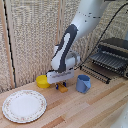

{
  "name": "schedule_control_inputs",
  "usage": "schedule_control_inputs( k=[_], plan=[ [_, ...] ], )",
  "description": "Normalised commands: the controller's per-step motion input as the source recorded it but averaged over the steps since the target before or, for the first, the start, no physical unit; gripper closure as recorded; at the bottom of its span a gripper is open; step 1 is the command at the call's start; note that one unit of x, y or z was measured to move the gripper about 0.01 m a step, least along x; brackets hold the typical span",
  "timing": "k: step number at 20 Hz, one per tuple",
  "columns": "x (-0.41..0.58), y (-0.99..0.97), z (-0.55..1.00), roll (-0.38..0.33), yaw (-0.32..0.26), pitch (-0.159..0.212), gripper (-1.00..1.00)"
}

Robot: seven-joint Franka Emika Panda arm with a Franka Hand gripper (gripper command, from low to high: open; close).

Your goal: Kindly employ your clamp to softly take hold of the bread. Delicately rest it on the oven pan, verifying that it is even on the surface. Using your clamp and attentiveness, smoothly glide the pan into the oven and along the appropriate brackets, securing it in position.

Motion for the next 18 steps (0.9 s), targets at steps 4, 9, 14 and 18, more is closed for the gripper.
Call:
schedule_control_inputs(
  k=[4,9,14,18],
  plan=[
    [0.000,0.02,0.41,0.012,-0.320,-0.074,1.00],
    [0.000,0.03,0.62,0.000,-0.304,-0.040,1.00],
    [0.037,-0.01,0.80,0.005,-0.291,0.000,1.00],
    [0.072,-0.02,0.83,0.000,-0.288,0.000,1.00]
  ],
)
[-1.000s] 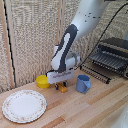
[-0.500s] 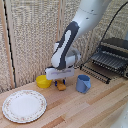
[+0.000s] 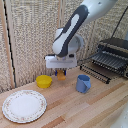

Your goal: Kindly employ your clamp to softly take hold of the bread. Delicately rest it on the oven pan, verifying that it is even on the surface. Using your clamp and attentiveness, smoothly glide the pan into the oven and along the appropriate brackets, securing it in position.

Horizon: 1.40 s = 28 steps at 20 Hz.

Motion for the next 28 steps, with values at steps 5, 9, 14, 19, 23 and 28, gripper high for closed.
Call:
schedule_control_inputs(
  k=[5,9,14,19,23,28],
  plan=[
    [0.011,0.00,0.76,0.000,-0.327,0.000,1.00],
    [0.098,-0.02,0.79,-0.001,-0.297,0.000,1.00],
    [0.226,-0.24,0.73,0.020,-0.232,0.008,1.00],
    [0.317,-0.40,0.63,0.041,-0.179,0.005,1.00],
    [0.196,-0.61,0.62,0.058,-0.134,0.047,1.00],
    [0.089,-0.72,0.53,0.051,-0.117,0.060,1.00]
  ],
)
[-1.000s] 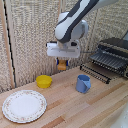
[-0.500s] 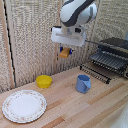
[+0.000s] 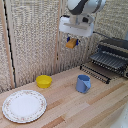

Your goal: Kindly employ your clamp to softly take hold of the bread. Delicately rest it on the oven pan, verifying that it is even on the surface. Using your clamp and attentiveness, smoothly glide the pan into the oven and along the appropriate brackets, securing it in position.

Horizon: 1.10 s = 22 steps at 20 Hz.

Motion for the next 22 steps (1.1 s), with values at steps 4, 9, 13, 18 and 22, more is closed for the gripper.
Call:
schedule_control_inputs(
  k=[4,9,13,18,22],
  plan=[
    [0.072,-0.68,0.42,0.021,-0.157,0.048,1.00],
    [0.095,-0.79,0.31,0.027,-0.109,0.072,1.00],
    [0.101,-0.90,0.19,0.029,-0.058,0.122,1.00],
    [0.142,-0.93,0.10,0.028,-0.044,0.131,1.00],
    [0.281,-0.90,0.07,0.032,-0.040,0.097,1.00]
  ],
)
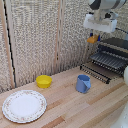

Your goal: Kindly employ your clamp to softly take hold of the bread. Delicately rest it on the oven pan, verifying that it is even on the surface. Using your clamp and attentiveness, smoothly glide the pan into the oven and along the appropriate brackets, securing it in position.

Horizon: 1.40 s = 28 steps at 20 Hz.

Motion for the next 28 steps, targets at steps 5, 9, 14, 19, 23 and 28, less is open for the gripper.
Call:
schedule_control_inputs(
  k=[5,9,14,19,23,28],
  plan=[
    [0.362,-0.89,0.10,0.035,-0.035,0.086,1.00],
    [0.344,-0.89,0.07,0.038,-0.035,0.079,1.00],
    [0.219,-0.88,0.01,0.041,-0.050,0.067,1.00],
    [0.140,-0.68,-0.06,0.021,-0.048,0.040,1.00],
    [0.179,-0.40,-0.16,0.004,-0.016,0.021,1.00],
    [0.140,-0.35,-0.18,0.000,-0.002,0.003,1.00]
  ],
)
